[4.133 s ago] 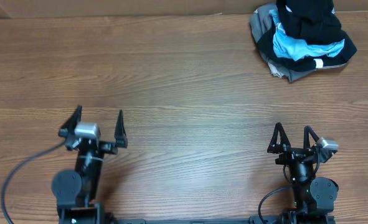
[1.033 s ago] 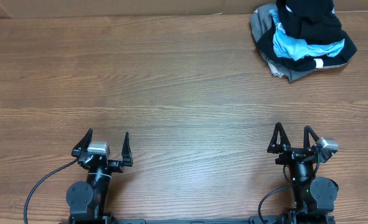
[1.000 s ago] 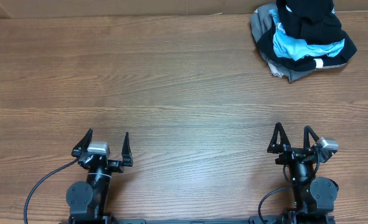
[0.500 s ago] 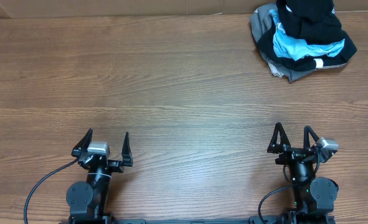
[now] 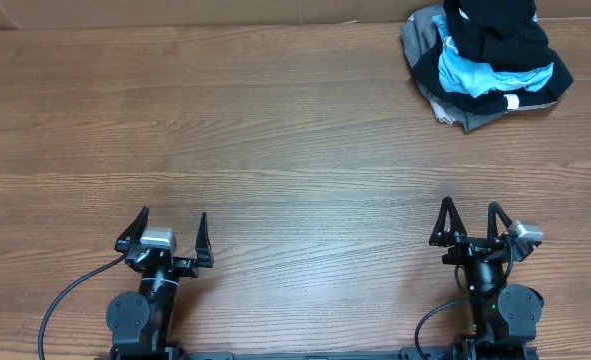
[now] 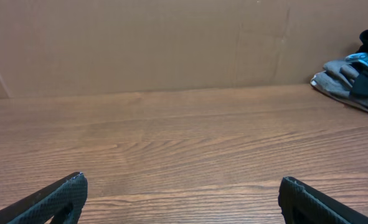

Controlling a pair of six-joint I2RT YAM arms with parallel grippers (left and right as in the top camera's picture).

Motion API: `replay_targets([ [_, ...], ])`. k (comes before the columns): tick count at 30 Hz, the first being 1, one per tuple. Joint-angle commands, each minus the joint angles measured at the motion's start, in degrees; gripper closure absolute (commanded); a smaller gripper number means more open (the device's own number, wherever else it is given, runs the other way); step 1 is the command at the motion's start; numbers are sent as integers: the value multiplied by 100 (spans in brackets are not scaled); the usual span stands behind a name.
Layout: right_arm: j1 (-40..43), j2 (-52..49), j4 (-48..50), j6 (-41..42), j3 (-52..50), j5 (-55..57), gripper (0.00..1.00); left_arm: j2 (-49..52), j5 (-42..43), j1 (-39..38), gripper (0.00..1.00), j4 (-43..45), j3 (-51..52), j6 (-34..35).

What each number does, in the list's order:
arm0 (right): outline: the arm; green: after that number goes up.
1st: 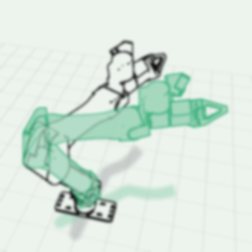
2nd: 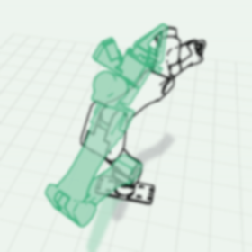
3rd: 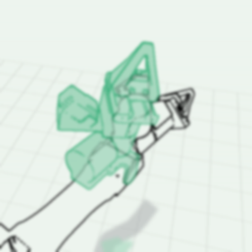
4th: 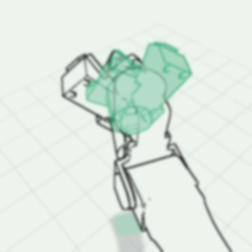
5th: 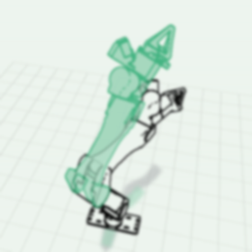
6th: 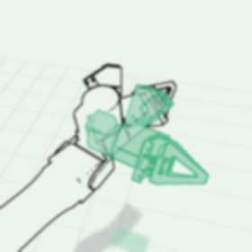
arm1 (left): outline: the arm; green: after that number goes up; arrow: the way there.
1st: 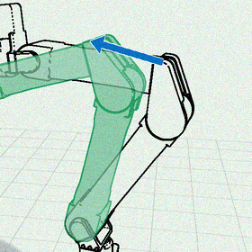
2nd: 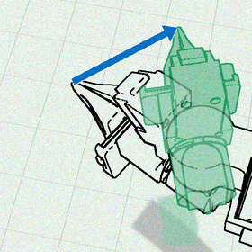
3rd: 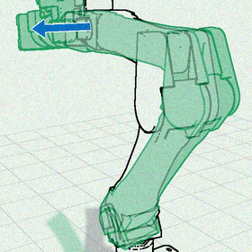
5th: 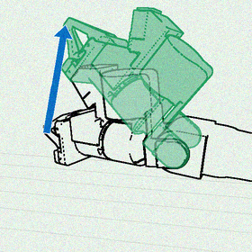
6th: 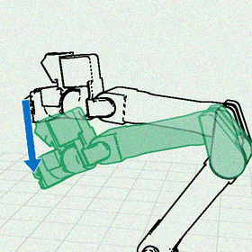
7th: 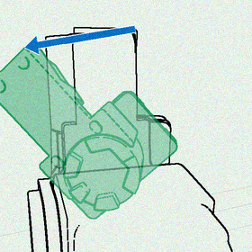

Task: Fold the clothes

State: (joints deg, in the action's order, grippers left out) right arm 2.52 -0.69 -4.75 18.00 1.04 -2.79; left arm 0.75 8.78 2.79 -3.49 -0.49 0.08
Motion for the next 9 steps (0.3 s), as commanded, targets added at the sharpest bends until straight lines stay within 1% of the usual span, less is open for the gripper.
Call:
replay_targets([
  [1,-33,52,17,-20,-59,-24,0,-50,-61,31,0,-15,22,35],
  [9,-33,52,17,-17,-59,-24,0,-50,-61,31,0,-17,22,35],
])
